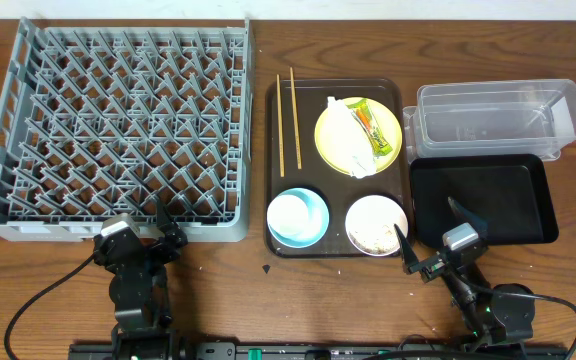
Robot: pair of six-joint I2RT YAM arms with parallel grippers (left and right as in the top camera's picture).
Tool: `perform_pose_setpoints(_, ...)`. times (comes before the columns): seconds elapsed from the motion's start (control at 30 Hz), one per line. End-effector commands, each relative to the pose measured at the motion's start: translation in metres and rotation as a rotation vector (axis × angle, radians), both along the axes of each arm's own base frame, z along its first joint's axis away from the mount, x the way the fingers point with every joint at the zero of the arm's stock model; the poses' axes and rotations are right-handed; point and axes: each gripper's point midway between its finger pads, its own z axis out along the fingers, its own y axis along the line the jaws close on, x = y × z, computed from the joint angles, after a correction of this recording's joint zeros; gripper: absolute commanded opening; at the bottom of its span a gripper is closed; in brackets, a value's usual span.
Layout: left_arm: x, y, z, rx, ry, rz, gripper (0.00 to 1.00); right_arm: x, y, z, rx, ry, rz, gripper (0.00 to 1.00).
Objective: Sort waste into correct bins and load items into the dishwasher
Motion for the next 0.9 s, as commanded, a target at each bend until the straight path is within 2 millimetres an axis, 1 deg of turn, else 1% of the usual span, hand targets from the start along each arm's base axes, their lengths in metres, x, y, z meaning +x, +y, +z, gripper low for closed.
perform_pose_setpoints(0.0,-0.004,0.004,-0.018,-0.001,0.058,0.026,0.92,0.002,-0.006,-0.002,-0.011,0.005,-0.026,0.99)
perform_pose_setpoints(0.13,-0.004,0.005,-0.018,0.000,0.058,0.028,0.92,0.002,-0.006,-0.002,-0.011,0.005,-0.027,0.99)
perform_pose_setpoints(0.23,-0.006,0.011,-0.017,0.041,0.065,0.057,0.92,0.002,-0.006,-0.003,-0.011,0.005,-0.027,0.99)
perform_pose_setpoints(0.4,-0.006,0.011,-0.016,0.042,0.063,0.059,0.92,0.002,-0.006,-0.002,-0.011,0.003,-0.027,0.99)
perform_pose_setpoints(0.43,-0.005,0.008,-0.016,0.031,0.060,0.040,0.92,0.002,-0.006,-0.002,-0.012,0.002,-0.027,0.99)
perform_pose_setpoints(0.5,-0.001,-0.007,-0.018,0.006,0.061,-0.045,0.92,0.002,-0.006,-0.003,-0.012,0.005,-0.027,0.99)
perform_pose_setpoints(0.6,0.006,-0.034,-0.015,-0.033,0.036,-0.199,0.92,0.001,-0.002,-0.001,-0.009,-0.001,-0.004,0.99)
perform_pose_setpoints(0.63,0.007,-0.045,-0.011,-0.045,0.018,-0.265,0.92,0.001,-0.002,0.001,-0.002,-0.009,-0.004,0.99)
perform_pose_setpoints(0.67,0.009,-0.057,-0.005,-0.055,-0.006,-0.332,0.92,0.001,-0.002,0.008,0.032,-0.021,-0.005,0.99)
perform_pose_setpoints(0.73,0.010,-0.075,0.012,-0.060,-0.071,-0.442,0.92,0.000,-0.002,0.026,0.095,-0.053,-0.004,0.99)
perform_pose_setpoints(0.8,0.010,-0.084,0.034,-0.074,-0.129,-0.490,0.92,-0.004,-0.001,0.047,0.117,-0.094,0.007,0.99)
perform_pose_setpoints(0.87,0.007,-0.088,0.063,-0.088,-0.185,-0.514,0.92,-0.011,0.002,0.070,0.117,-0.125,0.036,0.99)
